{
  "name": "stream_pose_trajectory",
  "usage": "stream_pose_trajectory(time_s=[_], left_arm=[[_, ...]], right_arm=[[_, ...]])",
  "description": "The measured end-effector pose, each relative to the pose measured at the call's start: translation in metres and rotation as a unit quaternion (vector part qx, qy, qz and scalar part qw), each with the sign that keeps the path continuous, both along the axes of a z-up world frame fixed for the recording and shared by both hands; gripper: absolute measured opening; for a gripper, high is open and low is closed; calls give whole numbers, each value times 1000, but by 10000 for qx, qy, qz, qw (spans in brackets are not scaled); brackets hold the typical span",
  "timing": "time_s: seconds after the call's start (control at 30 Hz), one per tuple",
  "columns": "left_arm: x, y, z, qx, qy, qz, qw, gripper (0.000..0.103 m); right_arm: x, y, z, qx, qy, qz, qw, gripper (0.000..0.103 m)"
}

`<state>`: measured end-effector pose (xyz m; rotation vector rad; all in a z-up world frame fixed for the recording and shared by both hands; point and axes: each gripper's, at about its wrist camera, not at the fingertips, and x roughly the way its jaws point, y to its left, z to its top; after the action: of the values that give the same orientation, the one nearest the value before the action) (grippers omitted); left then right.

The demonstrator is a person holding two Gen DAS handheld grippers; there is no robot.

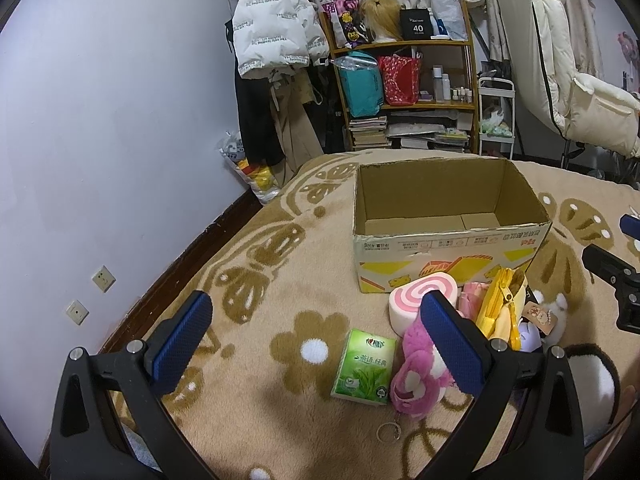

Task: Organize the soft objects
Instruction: 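Move the left tool toward the green tissue pack while the right tool approaches the yellow plush dog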

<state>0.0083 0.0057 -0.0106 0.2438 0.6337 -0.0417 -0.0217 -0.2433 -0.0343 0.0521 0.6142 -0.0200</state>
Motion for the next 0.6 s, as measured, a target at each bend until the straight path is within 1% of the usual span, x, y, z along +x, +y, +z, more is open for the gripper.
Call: stream_pose_trajectory(time_s=[0.03, 0.07, 0.17, 0.33, 0.47, 0.6], left_arm=[[0, 0, 0, -10, 23, -6, 10000, 103], [2, 0, 0, -22, 68, -10, 10000, 103], [9, 0, -3, -89, 278, -47, 9996, 103], [21, -1, -6, -107, 484, -6, 9988, 103], [35, 2, -11, -96, 612, 145, 9980, 103], [52, 8, -18, -233, 900, 282, 9953, 103]], right_arm=[[1, -1, 2, 17, 11, 2, 10000, 103], [1, -1, -6, 43, 35, 10, 10000, 103], [4, 2, -14, 47, 96, 28, 9999, 103], [12, 6, -14, 73, 190, 231, 9995, 103], [21, 13, -18, 155, 276, 414, 9986, 103], [31, 25, -21, 128, 360, 573, 9976, 103]])
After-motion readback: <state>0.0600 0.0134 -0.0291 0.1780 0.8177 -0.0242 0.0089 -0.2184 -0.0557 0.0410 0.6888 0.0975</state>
